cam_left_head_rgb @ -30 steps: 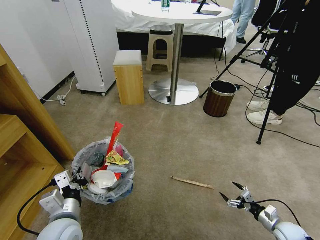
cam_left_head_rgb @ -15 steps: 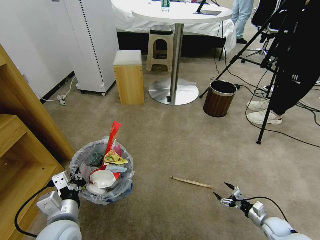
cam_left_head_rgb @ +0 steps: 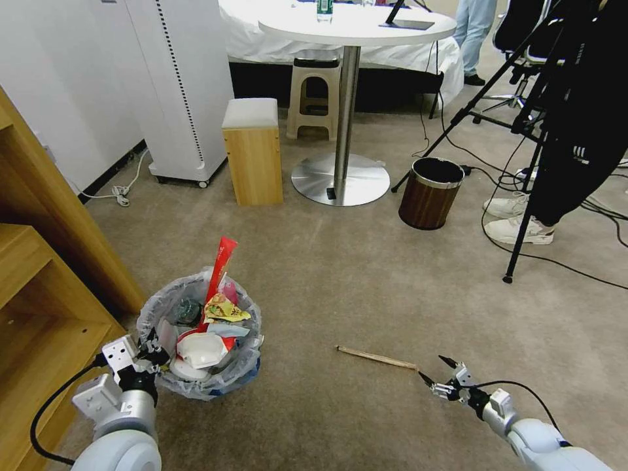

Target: Pick up the trash bin and place the garbage on the floor into it.

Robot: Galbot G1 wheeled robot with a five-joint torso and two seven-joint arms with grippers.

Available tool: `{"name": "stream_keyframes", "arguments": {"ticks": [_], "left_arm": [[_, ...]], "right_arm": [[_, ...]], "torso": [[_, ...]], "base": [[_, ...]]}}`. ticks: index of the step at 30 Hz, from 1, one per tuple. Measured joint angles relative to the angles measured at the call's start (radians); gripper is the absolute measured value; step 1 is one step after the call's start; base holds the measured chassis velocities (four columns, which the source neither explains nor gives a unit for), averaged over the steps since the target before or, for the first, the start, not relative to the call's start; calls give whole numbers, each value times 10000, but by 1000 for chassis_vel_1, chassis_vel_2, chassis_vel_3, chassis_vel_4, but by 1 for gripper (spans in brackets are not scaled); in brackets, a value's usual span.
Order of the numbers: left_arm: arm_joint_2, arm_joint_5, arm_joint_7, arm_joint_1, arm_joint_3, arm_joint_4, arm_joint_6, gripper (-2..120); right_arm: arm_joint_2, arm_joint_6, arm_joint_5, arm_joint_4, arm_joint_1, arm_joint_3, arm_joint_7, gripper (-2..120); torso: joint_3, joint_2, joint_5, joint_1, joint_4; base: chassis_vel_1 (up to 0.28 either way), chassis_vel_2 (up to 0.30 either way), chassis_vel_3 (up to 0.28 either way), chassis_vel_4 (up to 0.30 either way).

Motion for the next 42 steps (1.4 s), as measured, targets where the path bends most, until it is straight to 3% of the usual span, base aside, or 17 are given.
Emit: {"name": "stream_keyframes", "arguments": {"ticks": [22,33,39,42], "left_arm": [[50,-116,17,-28,-21,-211,-40,1],[-23,-111,54,-76,5,-221,-95,1],[-65,-100,75,-80,20,-217,-113,1],[-81,-84,89,-70,20,-217,-134,1]], "right_arm": [[943,313,-557,-1527,1006,-457,94,69],[976,413,-691,-1431,929,-543,229,39],[969,481,-761,-1405,906,-524,219,47],[993,509,-811,-1422,909,-526,216,41]], "torso": [[0,0,-1,0,0],[-1,0,1,0,0],[-1,0,0,0,-1],[-1,0,0,0,0]], "base": [[0,0,0,0],[0,0,0,0],[0,0,0,0],[0,0,0,0]]}}
